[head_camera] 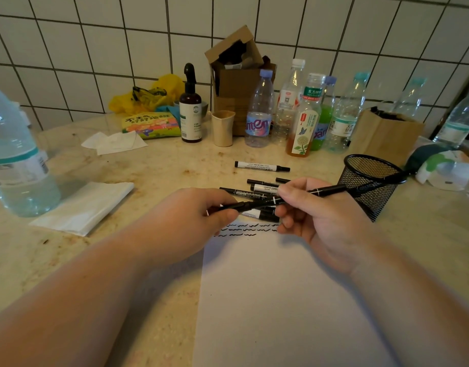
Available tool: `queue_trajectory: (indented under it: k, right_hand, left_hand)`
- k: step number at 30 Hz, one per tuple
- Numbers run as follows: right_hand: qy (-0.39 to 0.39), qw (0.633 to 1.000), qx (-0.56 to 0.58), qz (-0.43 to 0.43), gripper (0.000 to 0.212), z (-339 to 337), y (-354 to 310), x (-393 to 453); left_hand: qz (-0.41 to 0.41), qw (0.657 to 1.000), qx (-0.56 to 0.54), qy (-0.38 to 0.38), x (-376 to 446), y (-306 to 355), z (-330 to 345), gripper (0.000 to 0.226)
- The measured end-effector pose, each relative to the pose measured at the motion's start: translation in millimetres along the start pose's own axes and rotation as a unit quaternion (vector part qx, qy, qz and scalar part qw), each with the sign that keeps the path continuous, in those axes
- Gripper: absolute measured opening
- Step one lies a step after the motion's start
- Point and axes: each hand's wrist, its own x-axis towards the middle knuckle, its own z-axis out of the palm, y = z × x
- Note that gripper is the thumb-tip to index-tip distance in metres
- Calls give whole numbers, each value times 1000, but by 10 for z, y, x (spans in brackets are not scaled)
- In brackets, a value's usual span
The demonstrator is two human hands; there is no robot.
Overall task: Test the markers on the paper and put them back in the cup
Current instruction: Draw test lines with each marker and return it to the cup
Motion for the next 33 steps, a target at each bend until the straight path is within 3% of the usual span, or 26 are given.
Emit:
queue_trajectory:
  k: [3, 9, 14, 19, 27, 33]
  right_hand:
    - [-19, 1000, -5, 6, 14, -4, 0, -12]
    - [-41, 992, 98, 68, 38, 38, -67, -22]
    - [-29, 993, 97, 52, 45, 47, -60, -28]
    - [-27, 993, 92, 62, 48, 57, -85, -49]
    - [-15, 996, 70, 51, 48, 74, -112, -15]
    - [-12, 997, 80, -4, 35, 104, -96, -24]
  left_hand:
    - [5, 1000, -5, 9, -6, 12, -8, 9]
    - [6, 999, -38, 31, -33, 59, -23, 17]
    - [12, 998, -55, 26, -73, 113, -27, 21]
    - [8, 995, -101, -4, -99, 161, -46, 25]
    - [50, 997, 1, 50, -141, 184, 1, 17]
    - [50, 994, -67, 72, -66, 163, 14, 14]
